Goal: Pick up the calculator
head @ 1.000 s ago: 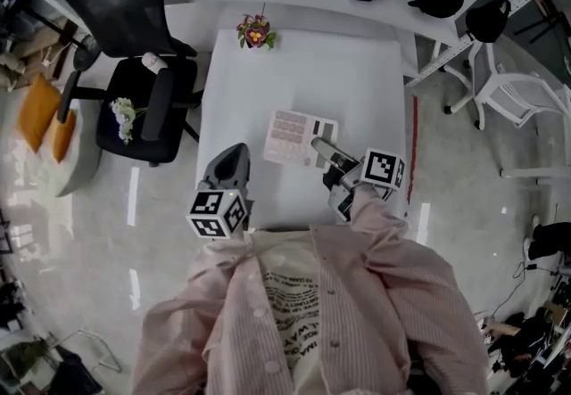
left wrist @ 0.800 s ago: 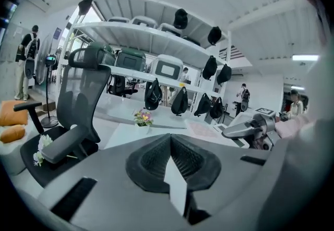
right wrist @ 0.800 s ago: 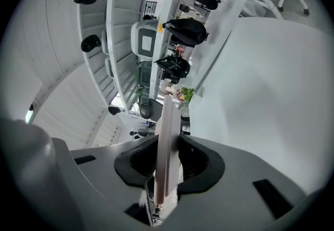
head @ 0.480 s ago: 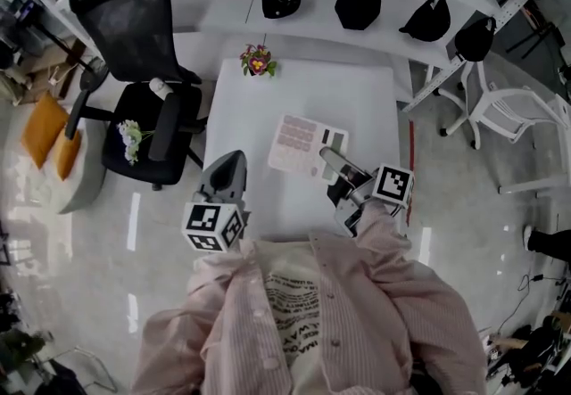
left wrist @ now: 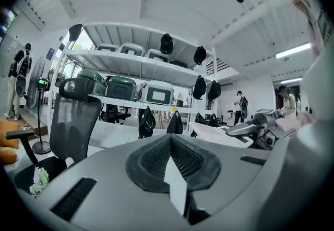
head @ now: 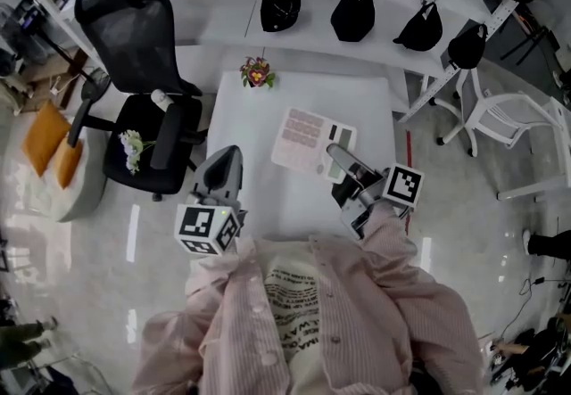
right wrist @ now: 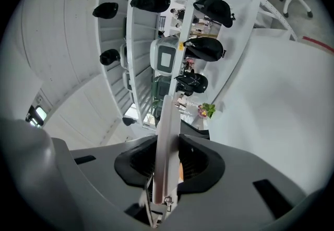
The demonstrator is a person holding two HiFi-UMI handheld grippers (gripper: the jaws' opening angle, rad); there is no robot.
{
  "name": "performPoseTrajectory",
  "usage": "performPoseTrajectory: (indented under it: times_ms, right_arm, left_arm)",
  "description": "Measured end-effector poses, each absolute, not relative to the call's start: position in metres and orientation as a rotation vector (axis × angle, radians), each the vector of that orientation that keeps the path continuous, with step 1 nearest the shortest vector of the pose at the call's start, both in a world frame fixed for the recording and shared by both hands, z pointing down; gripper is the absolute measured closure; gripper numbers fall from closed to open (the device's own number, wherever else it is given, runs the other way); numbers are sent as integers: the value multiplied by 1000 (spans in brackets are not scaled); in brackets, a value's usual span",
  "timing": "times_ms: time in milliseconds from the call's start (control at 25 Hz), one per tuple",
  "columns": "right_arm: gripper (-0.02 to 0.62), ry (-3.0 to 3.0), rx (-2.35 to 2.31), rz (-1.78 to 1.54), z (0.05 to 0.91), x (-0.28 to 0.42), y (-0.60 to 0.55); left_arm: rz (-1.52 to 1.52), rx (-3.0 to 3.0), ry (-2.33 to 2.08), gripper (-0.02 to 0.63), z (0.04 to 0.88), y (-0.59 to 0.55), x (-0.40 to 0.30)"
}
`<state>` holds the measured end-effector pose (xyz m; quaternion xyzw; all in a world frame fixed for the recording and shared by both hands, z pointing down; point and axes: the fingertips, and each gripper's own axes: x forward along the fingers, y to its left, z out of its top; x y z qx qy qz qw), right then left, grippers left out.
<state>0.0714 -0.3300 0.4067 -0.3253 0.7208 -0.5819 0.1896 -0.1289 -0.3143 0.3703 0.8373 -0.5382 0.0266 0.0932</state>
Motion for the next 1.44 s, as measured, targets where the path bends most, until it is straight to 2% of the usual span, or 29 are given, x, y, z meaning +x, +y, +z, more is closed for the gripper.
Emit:
performPoseTrajectory:
  times_ms: [1440]
  right_arm:
    - [503, 1963, -844, -1641, 398, 76, -330]
  left_arm:
    - [58, 2472, -1682, 606, 360, -309, -137]
